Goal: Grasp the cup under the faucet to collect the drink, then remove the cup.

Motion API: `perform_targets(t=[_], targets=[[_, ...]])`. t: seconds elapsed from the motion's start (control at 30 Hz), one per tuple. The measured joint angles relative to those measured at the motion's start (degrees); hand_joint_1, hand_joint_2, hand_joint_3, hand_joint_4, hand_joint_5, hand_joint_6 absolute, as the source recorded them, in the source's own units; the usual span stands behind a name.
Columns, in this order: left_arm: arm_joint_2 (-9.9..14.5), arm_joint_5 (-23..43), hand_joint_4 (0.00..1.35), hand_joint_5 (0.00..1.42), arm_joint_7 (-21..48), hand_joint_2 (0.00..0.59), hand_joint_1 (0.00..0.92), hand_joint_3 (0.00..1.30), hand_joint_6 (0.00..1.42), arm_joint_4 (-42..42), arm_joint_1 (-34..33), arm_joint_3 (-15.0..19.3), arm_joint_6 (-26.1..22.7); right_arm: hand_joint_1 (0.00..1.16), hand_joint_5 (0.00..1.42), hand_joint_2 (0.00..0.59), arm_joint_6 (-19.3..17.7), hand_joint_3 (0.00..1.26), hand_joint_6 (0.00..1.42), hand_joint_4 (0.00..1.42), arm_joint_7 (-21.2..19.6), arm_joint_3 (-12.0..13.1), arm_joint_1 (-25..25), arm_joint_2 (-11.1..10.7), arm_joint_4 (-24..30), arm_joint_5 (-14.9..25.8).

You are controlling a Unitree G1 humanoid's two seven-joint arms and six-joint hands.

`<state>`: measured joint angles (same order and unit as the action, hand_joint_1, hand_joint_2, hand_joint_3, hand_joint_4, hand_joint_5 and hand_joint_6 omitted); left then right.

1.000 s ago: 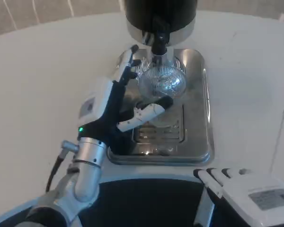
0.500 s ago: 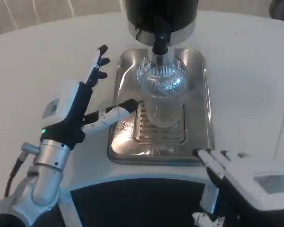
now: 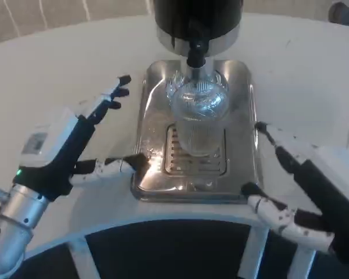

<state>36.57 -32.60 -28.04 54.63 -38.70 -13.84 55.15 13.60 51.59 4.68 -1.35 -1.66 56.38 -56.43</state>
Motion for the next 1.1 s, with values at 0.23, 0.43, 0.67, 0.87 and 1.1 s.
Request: perform_targets(t=[0.23, 0.43, 0.67, 0.87, 1.1], targets=[[4.06, -4.14, 0.12, 0.21, 0.64, 0.080, 0.082, 0.11, 0.24, -7.76, 5.98, -0.33, 0.42, 0.22, 0.00, 0.495, 11.10, 0.00, 0.00, 0.00, -1.58, 2.80, -6.86, -1.52, -4.69, 8.97], [6.51, -4.27, 0.10, 0.18, 2.32, 0.081, 0.082, 0.10, 0.22, -13.75, 11.23, 0.00, 0.34, 0.21, 0.00, 0.498, 15.82, 0.00, 0.00, 0.00, -6.25, 1.30, -11.79, -3.37, -8.31, 14.80], [7.79, -4.12, 0.09, 0.17, 4.52, 0.079, 0.082, 0.09, 0.22, -18.78, 14.93, 1.78, 0.21, 0.21, 0.00, 0.498, 19.48, 0.00, 0.00, 0.00, -10.60, -2.40, -16.59, -4.93, -11.01, 18.92], [8.01, -4.06, 0.08, 0.17, 6.41, 0.077, 0.082, 0.09, 0.22, -20.99, 17.48, 3.65, 0.05, 0.21, 0.00, 0.498, 22.55, 0.00, 0.00, 0.00, -12.27, -5.38, -19.66, -6.69, -10.68, 21.73], [8.11, -3.73, 0.08, 0.17, 8.30, 0.078, 0.078, 0.09, 0.21, -23.32, 19.71, 6.18, -0.72, 0.21, 0.00, 0.499, 22.64, 0.00, 0.00, 0.00, -16.87, -5.93, -23.05, -8.83, -13.54, 26.81]])
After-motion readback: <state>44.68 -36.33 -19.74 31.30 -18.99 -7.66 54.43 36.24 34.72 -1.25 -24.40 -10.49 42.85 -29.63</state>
